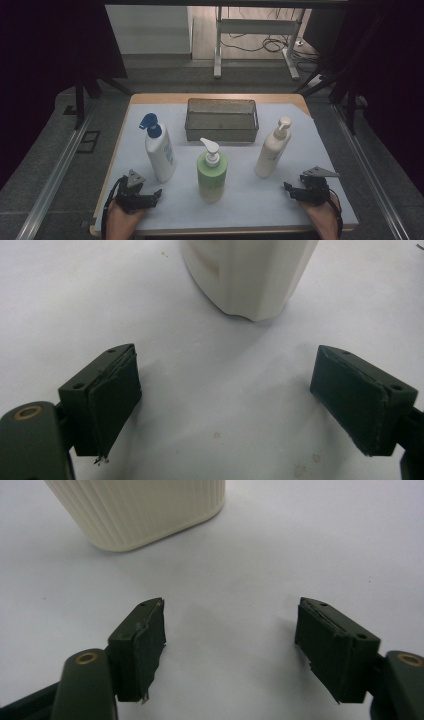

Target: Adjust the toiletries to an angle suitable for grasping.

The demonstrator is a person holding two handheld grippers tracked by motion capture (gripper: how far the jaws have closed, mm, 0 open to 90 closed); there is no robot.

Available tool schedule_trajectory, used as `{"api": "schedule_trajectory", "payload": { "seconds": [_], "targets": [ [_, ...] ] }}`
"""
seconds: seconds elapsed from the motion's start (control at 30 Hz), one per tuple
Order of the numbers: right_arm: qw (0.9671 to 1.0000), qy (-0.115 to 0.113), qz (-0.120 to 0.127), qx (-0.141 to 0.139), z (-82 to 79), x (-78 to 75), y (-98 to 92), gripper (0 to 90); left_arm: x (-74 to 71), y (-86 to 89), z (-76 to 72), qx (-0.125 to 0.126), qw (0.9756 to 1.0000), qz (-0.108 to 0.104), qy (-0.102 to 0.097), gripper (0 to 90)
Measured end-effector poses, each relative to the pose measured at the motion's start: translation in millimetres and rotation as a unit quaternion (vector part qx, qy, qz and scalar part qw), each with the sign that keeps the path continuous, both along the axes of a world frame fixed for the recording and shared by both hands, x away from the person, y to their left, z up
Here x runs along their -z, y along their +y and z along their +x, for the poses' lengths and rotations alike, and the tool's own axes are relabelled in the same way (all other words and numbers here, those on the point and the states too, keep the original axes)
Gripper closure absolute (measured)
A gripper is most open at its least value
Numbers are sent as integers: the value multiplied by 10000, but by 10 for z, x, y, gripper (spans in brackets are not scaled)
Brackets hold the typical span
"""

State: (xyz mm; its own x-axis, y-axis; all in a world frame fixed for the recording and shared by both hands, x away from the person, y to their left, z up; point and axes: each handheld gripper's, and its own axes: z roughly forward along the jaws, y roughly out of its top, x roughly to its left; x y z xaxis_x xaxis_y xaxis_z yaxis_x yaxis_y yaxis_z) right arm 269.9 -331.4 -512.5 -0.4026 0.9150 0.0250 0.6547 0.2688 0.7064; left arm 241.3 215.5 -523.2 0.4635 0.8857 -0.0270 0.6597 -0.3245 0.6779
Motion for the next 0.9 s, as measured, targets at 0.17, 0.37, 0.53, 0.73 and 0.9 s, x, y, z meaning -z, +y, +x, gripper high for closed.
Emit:
{"api": "schedule_trajectory", "payload": {
  "seconds": [0.17,0.37,0.53,0.73,0.9],
  "targets": [
    [9999,-128,54,-65,-21,-63,-12,385,0,0,0,-1,10000,0,-1,122],
    [9990,-256,45,-360,-34,-95,-2,543,0,0,0,0,10000,0,-2,122],
    [9975,-383,73,-582,-10,-103,0,621,1,0,0,-2,10000,-4,-4,122],
    [9972,-466,228,-535,54,-137,-27,659,1,0,0,-1,10000,-6,-2,122],
    [9973,-372,418,-469,129,-161,-12,749,0,2,1,0,10000,-5,3,123]
  ]
}}
